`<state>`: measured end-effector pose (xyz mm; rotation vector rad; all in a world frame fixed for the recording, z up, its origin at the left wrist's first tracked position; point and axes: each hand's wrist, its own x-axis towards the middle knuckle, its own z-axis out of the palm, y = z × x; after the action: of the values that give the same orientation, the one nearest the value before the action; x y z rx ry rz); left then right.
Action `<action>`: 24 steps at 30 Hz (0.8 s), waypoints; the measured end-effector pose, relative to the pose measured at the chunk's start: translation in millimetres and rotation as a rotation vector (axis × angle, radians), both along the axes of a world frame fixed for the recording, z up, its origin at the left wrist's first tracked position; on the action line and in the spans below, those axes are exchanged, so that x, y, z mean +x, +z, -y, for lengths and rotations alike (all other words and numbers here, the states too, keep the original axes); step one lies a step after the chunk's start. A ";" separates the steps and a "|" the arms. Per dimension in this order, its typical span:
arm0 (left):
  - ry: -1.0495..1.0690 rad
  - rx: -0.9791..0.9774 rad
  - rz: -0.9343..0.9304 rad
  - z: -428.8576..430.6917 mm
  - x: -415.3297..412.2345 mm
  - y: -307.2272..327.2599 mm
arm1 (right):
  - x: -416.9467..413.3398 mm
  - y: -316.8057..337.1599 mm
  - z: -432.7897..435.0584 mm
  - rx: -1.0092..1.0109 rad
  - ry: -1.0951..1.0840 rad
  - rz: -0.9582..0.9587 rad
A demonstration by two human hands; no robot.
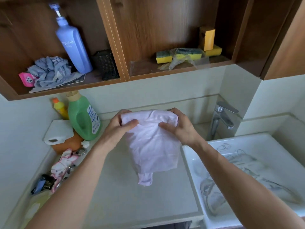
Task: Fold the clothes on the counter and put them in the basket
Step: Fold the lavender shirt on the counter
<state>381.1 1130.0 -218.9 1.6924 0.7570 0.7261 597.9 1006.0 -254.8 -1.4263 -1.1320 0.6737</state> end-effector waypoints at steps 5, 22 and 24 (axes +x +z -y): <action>-0.188 -0.274 0.040 40.2 5.0 -14.3 | -19.7 41.5 38.0 0.153 -0.192 -0.121; -0.464 -0.594 -0.016 197.2 21.9 -71.8 | -90.9 -29.2 273.2 -0.353 -0.329 -0.572; -0.531 -0.605 -0.069 213.1 27.8 -73.9 | -91.6 -35.0 289.5 -0.291 -0.499 -0.564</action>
<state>408.9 916.9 -292.7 1.2717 0.4705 0.0495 506.2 716.5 -289.9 -1.5449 -0.2284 0.8248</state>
